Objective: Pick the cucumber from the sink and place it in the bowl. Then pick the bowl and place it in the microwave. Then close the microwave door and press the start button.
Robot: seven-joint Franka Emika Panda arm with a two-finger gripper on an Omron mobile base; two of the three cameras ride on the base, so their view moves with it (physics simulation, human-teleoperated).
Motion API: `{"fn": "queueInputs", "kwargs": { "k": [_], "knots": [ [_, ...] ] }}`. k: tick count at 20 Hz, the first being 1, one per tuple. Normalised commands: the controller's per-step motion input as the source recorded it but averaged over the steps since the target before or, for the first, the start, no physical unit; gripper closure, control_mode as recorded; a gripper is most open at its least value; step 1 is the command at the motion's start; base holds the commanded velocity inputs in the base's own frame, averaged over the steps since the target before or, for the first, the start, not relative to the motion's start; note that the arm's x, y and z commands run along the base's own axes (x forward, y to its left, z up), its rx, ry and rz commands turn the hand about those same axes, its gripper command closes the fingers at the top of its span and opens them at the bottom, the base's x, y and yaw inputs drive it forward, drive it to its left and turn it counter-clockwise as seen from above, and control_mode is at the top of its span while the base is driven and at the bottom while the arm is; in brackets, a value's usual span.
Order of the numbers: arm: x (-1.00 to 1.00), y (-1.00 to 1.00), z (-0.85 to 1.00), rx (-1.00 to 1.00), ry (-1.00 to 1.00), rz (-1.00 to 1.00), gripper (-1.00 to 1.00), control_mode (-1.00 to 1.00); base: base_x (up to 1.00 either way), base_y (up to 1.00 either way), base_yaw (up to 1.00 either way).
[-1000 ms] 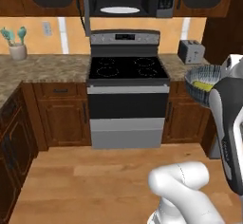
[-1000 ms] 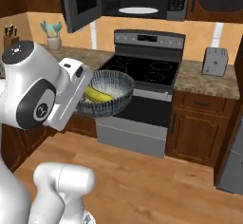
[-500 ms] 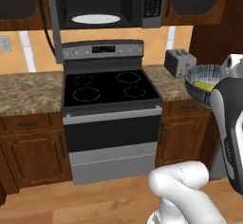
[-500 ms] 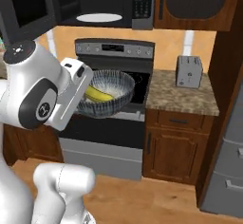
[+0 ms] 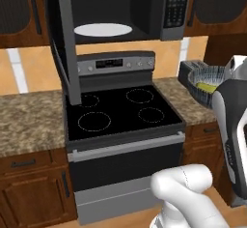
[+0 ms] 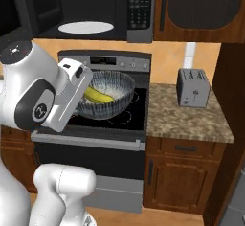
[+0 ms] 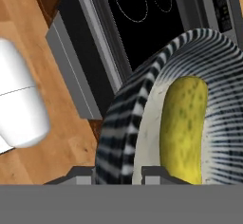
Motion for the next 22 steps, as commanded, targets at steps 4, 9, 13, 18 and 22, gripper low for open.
{"fn": "queueInputs", "kwargs": {
  "k": [4, 9, 13, 18, 22],
  "knots": [
    [0.0, 0.0, 0.0, 0.0, 0.0, 0.0, 1.0, 1.0, 0.58, 0.14, 0.0],
    [0.0, 0.0, 0.0, 0.0, 0.0, 0.0, 1.0, 1.0, 0.03, 0.35, 0.02],
    [0.0, 0.0, 0.0, 0.0, 0.0, 0.0, 1.0, 1.0, 0.27, 0.11, 0.06],
    [0.0, 0.0, 0.0, 0.0, 0.0, 0.0, 1.0, 1.0, 0.24, 0.17, 0.13],
    [0.0, 0.0, 0.0, 0.0, 0.0, 0.0, 1.0, 1.0, 0.36, 0.04, 0.1]
  ]
}}
